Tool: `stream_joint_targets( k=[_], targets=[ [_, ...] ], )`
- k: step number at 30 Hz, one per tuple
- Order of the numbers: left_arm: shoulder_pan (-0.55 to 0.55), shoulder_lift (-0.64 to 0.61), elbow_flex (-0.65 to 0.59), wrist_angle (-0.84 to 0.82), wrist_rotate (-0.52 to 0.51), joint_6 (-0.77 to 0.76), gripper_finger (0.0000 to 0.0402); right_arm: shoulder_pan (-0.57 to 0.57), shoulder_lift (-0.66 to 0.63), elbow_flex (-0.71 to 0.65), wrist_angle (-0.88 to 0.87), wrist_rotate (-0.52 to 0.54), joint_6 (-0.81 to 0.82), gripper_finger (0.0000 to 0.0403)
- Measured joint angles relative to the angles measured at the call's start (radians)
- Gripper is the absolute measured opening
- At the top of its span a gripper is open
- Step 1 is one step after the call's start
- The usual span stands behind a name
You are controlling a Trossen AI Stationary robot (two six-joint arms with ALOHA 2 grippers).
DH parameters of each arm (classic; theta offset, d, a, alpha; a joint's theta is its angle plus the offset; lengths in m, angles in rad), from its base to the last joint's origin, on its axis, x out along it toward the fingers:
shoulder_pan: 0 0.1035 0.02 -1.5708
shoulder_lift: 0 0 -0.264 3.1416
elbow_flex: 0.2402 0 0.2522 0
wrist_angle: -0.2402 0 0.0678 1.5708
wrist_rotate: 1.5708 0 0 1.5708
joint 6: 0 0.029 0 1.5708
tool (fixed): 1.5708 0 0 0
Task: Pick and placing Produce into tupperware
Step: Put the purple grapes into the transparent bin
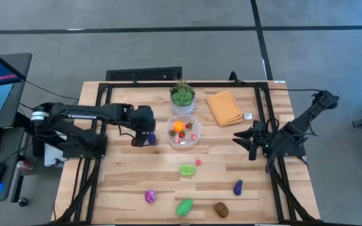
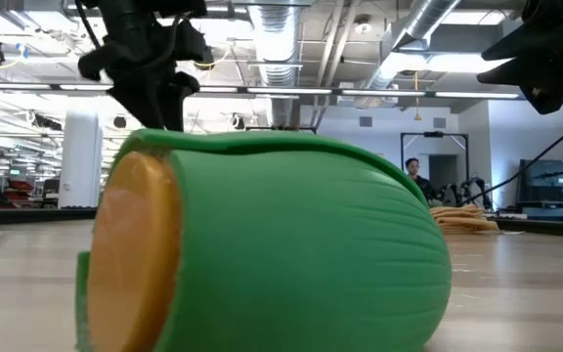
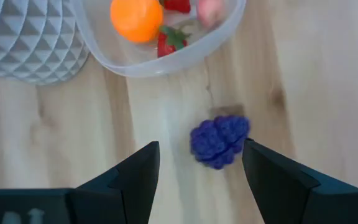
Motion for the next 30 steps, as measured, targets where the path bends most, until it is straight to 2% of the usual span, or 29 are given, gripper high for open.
stream_joint_targets(
  k=[7,11,18,25,30],
  targets=[
    [0.0,0.067,-0.003,-0.029,0.0,0.277,0.022,-0.041,0.0,0.0,0.038,-0.003,0.008,0.0169],
    [0.0,0.139,-0.003,-0.043,0.0,0.374,0.022,-0.042,0.0,0.0,0.037,-0.004,0.041,0.0169],
    [0.0,0.222,-0.003,-0.038,0.001,0.406,0.022,-0.04,0.0,0.0,0.036,-0.036,0.073,0.0169],
    [0.0,0.24,-0.003,-0.029,0.022,0.417,0.0221,-0.04,0.025,0.0,0.034,-0.052,0.091,0.0169],
    [0.0,0.24,-0.003,-0.031,0.027,0.4,0.0245,-0.04,0.053,0.0,0.035,-0.053,0.098,0.0169]
  ],
)
